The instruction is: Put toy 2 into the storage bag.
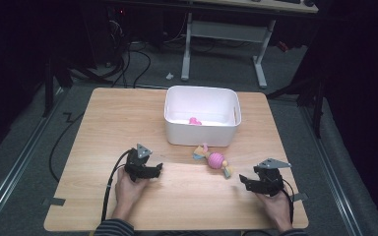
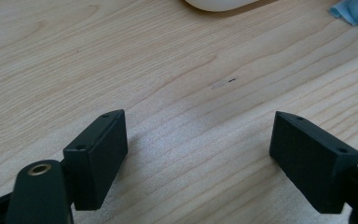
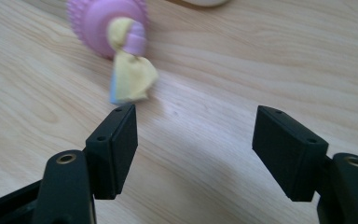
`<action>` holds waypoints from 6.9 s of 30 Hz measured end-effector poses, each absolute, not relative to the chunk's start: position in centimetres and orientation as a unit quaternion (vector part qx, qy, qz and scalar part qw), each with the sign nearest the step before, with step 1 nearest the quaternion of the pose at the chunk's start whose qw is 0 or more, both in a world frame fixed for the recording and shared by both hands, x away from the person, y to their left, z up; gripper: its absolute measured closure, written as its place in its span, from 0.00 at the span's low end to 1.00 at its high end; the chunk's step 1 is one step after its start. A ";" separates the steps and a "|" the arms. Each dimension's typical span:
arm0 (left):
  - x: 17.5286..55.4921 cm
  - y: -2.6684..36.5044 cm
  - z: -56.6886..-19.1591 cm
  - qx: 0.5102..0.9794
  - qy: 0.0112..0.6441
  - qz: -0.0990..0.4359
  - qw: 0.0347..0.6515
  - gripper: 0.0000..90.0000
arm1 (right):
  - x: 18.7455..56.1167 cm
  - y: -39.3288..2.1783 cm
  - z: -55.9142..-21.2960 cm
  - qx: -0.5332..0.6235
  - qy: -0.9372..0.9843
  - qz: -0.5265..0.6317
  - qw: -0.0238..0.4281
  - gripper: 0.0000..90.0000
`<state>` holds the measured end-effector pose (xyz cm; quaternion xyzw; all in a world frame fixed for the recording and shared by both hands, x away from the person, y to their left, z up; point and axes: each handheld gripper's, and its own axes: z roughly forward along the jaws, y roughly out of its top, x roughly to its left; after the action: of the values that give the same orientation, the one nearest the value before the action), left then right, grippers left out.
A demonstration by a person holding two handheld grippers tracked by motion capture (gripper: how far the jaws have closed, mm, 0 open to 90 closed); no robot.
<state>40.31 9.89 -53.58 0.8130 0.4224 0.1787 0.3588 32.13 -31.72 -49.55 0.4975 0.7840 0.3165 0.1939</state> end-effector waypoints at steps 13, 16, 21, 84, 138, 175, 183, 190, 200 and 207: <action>40.3 9.9 -53.6 0.812 0.423 0.178 0.360 0.22 | 33.9 -27.9 -46.5 0.445 0.822 0.313 0.169 0.36; 40.3 9.9 -53.6 0.813 0.422 0.178 0.359 0.22 | 35.0 -27.3 -46.2 0.438 0.829 0.305 0.170 0.36; 40.3 9.9 -53.6 0.812 0.423 0.178 0.360 0.22 | 36.1 -26.6 -46.0 0.429 0.838 0.293 0.166 0.36; 40.3 9.9 -53.6 0.813 0.421 0.176 0.362 0.22 | 41.0 -20.6 -47.9 0.366 0.905 0.150 0.159 0.37; 40.3 9.9 -53.6 0.813 0.421 0.176 0.361 0.23 | 38.3 -25.8 -36.3 0.354 0.871 0.306 0.148 0.38; 40.3 10.0 -53.6 0.813 0.422 0.177 0.360 0.23 | 45.5 -24.0 -31.5 0.351 0.871 0.293 0.177 0.38; 40.3 10.0 -53.6 0.813 0.422 0.178 0.360 0.24 | 47.1 -22.8 -31.5 0.347 0.877 0.280 0.180 0.38; 40.3 10.0 -53.6 0.813 0.422 0.178 0.360 0.24 | 48.7 -21.6 -32.1 0.344 0.882 0.267 0.180 0.38; 40.3 10.0 -53.6 0.812 0.423 0.178 0.360 0.24 | 50.1 -19.9 -33.8 0.339 0.894 0.243 0.164 0.37; 40.3 10.0 -53.6 0.812 0.423 0.178 0.360 0.24 | 50.3 -18.8 -34.8 0.328 0.904 0.231 0.148 0.37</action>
<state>40.27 10.02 -53.56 0.8123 0.4228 0.1776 0.3604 50.28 -18.85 -34.80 0.3285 0.9038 0.2308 0.1485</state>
